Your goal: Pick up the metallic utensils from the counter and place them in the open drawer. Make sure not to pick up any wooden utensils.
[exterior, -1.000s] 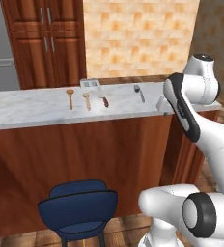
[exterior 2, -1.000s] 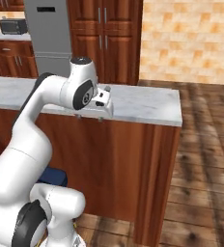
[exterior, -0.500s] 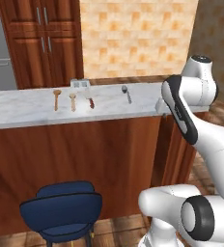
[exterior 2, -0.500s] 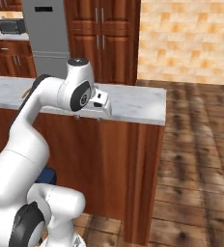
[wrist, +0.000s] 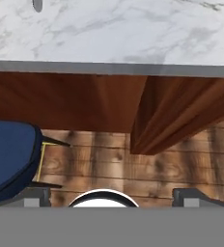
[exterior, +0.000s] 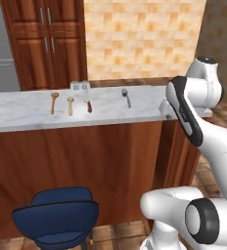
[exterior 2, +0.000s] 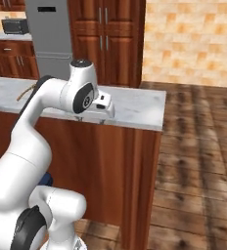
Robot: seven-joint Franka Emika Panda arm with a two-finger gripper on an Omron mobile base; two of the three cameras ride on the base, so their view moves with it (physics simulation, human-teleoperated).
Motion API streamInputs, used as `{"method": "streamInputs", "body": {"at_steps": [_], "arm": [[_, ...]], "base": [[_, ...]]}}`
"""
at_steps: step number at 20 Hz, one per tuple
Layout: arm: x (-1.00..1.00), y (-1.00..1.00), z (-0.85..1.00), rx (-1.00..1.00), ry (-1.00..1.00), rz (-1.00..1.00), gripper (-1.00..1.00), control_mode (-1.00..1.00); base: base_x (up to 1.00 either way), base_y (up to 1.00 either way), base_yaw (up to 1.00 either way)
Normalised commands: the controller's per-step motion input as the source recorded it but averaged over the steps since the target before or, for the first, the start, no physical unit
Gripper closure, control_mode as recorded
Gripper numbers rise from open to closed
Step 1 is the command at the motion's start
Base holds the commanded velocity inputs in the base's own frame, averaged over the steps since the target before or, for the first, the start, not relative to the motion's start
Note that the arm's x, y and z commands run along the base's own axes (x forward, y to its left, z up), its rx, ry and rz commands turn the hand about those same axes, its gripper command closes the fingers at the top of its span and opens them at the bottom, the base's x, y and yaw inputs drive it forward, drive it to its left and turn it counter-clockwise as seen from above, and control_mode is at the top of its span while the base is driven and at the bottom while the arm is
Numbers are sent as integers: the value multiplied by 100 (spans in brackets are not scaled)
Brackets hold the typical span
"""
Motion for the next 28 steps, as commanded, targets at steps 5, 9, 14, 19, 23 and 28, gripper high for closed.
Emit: {"method": "streamInputs", "body": {"at_steps": [5,9,14,19,23,28], "arm": [[0,0,0,0,0,0,-100,100],[0,0,0,0,0,0,-100,100],[0,0,0,0,0,0,-100,100],[0,0,0,0,0,0,-100,100],[0,1,0,0,0,1,-100,-100],[4,19,0,0,0,0,-100,-100]], "base": [[60,6,0],[62,18,0],[63,43,0],[63,54,0],[5,12,0],[0,0,0]]}}
